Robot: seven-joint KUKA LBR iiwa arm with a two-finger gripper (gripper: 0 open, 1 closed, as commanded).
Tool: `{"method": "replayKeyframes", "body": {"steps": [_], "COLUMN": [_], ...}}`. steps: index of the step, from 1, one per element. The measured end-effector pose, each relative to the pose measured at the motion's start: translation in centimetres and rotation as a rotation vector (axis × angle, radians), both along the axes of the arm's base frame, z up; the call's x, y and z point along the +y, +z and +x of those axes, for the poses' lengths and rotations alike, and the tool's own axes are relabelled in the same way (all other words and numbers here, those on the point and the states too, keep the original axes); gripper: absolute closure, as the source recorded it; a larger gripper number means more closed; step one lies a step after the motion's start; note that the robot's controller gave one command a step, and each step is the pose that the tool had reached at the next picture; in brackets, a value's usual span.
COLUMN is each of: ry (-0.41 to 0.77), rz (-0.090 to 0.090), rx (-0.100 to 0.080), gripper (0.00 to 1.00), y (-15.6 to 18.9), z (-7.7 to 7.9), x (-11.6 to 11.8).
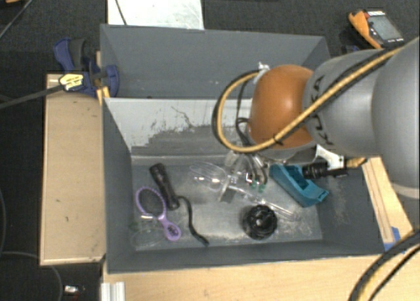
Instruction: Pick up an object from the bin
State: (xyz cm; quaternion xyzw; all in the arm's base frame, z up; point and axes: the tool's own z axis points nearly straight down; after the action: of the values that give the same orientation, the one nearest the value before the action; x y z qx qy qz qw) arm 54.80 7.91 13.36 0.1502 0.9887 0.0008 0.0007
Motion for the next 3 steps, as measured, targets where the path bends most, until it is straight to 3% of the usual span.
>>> {"method": "replayKeyframes", "body": {"steps": [1, 2, 3], "ry": [0.028, -0.254, -0.254], "rz": [-0.001, 0.004, 0.004], "rx": [-0.008, -0.001, -0.001], "gripper": [0.0, 1.0, 1.0], "y": [-3.9, -6.1, -6.1], "z": [1.4, 1.2, 1.2], "x": [-1.2, -0.8, -0.8]}}
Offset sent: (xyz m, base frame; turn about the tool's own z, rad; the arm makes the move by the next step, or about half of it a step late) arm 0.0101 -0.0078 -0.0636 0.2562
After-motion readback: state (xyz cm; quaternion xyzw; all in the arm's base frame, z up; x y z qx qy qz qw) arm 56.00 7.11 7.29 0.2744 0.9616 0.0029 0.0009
